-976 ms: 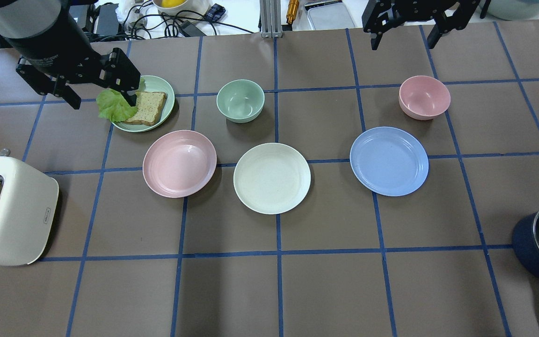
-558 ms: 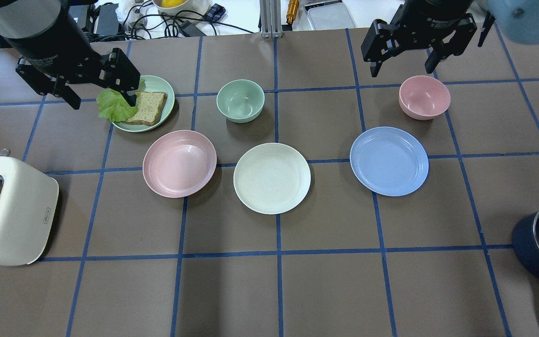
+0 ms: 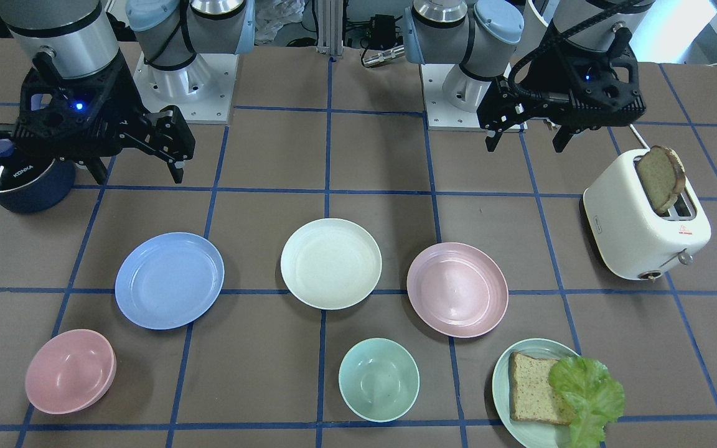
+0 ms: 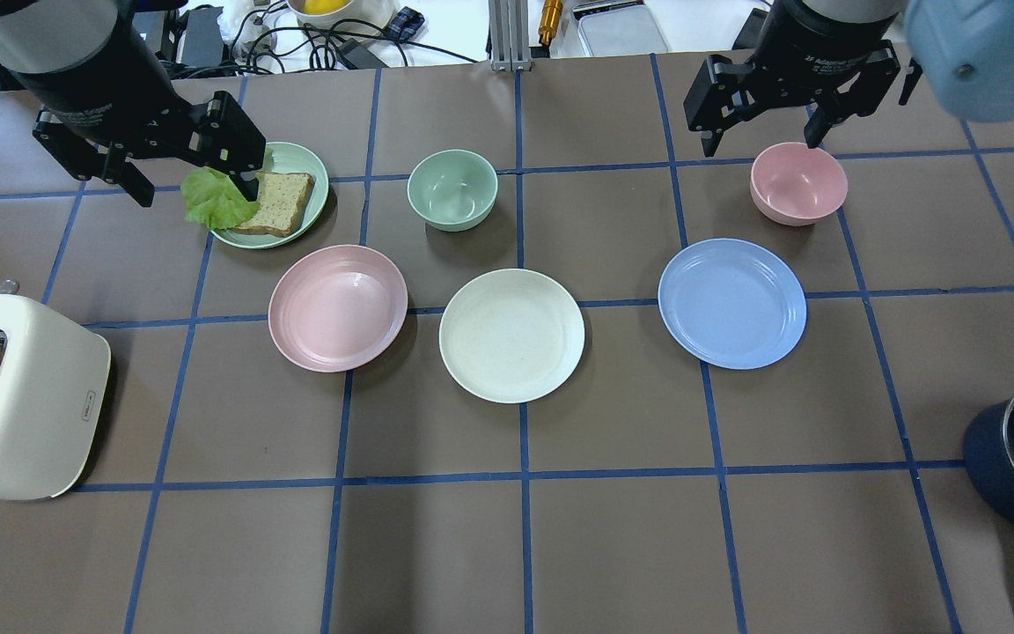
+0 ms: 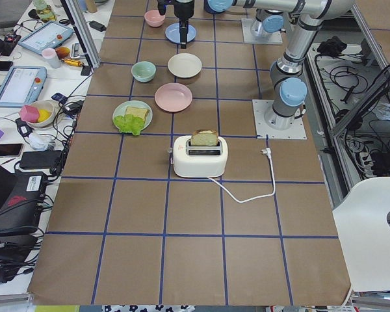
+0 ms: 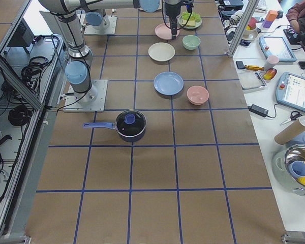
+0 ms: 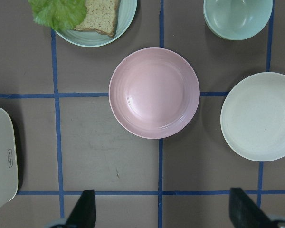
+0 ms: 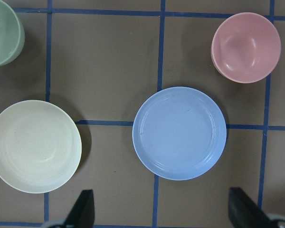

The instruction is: Stack three plates with pink and blue

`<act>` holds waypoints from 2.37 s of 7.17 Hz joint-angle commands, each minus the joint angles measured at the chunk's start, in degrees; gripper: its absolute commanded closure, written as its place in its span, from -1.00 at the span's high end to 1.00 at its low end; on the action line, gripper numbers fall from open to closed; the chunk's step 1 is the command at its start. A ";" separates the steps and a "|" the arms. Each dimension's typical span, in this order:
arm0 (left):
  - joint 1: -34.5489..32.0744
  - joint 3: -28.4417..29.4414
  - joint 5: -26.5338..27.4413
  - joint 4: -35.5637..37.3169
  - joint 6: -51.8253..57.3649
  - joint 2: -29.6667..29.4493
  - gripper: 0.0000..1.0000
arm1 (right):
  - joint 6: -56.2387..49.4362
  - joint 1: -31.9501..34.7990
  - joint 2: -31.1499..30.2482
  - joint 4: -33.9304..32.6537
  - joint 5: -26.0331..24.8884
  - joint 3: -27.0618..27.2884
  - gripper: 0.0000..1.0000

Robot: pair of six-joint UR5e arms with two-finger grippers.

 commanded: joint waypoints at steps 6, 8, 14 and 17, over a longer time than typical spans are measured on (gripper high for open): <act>-1.82 0.81 -0.93 1.44 -11.91 -7.77 1.00 | -1.23 -0.10 -0.42 3.67 0.38 -1.15 1.00; -1.91 -0.24 -0.84 2.41 -14.57 -11.38 1.00 | -1.32 -0.10 -0.86 4.55 0.38 -1.15 1.00; -3.58 -10.87 -4.18 24.00 -22.29 -20.35 1.00 | -4.98 -0.10 0.19 4.03 -0.06 -3.61 1.00; -5.77 -13.77 -4.18 34.20 -22.14 -25.62 0.95 | -5.63 -0.28 0.19 5.60 -0.06 -3.61 1.00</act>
